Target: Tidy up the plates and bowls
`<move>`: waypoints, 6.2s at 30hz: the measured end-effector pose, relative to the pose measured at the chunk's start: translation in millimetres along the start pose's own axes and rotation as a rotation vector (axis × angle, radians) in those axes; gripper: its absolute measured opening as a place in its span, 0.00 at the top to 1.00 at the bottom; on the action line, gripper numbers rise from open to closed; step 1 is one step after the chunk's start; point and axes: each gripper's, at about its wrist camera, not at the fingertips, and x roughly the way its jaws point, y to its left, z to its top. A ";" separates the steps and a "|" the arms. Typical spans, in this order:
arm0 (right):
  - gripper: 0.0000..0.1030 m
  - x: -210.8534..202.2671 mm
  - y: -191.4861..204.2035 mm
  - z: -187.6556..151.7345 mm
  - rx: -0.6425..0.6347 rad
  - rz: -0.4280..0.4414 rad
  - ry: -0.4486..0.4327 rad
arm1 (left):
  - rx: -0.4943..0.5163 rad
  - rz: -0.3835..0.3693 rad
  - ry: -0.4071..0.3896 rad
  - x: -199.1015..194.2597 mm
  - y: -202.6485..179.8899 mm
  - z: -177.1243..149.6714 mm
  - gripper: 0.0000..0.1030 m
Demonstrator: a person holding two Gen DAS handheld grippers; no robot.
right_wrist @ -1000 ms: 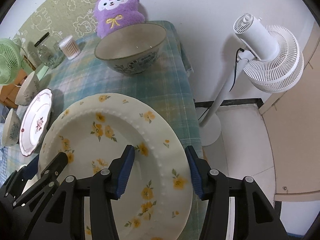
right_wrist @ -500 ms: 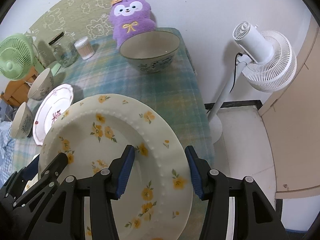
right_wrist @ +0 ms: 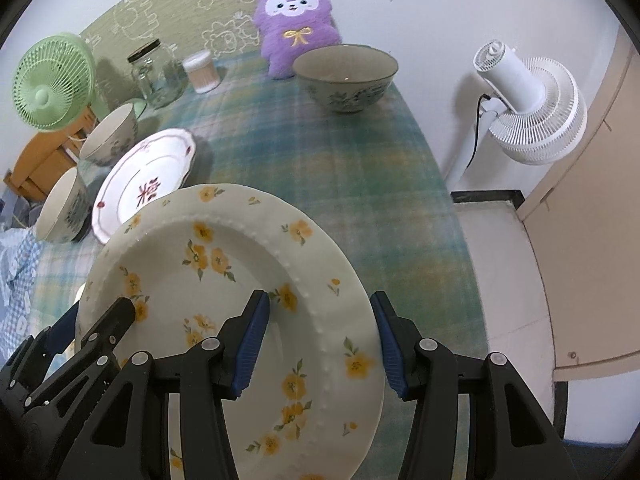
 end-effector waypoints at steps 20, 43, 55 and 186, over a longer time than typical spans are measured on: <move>0.46 2.2 67.8 -39.8 0.020 -0.055 0.026 | 0.032 -0.043 0.056 10.4 69.4 -27.5 0.49; 0.47 21.8 82.0 -48.1 0.028 -0.087 0.074 | 0.123 -0.033 0.054 24.5 77.6 -32.7 0.41; 0.47 7.3 82.7 -51.6 0.038 -0.068 0.051 | 0.187 -0.008 0.052 15.3 78.1 -34.0 0.23; 0.62 137.4 112.4 139.7 -0.093 0.120 0.045 | -0.070 0.064 0.034 132.4 70.9 121.1 0.62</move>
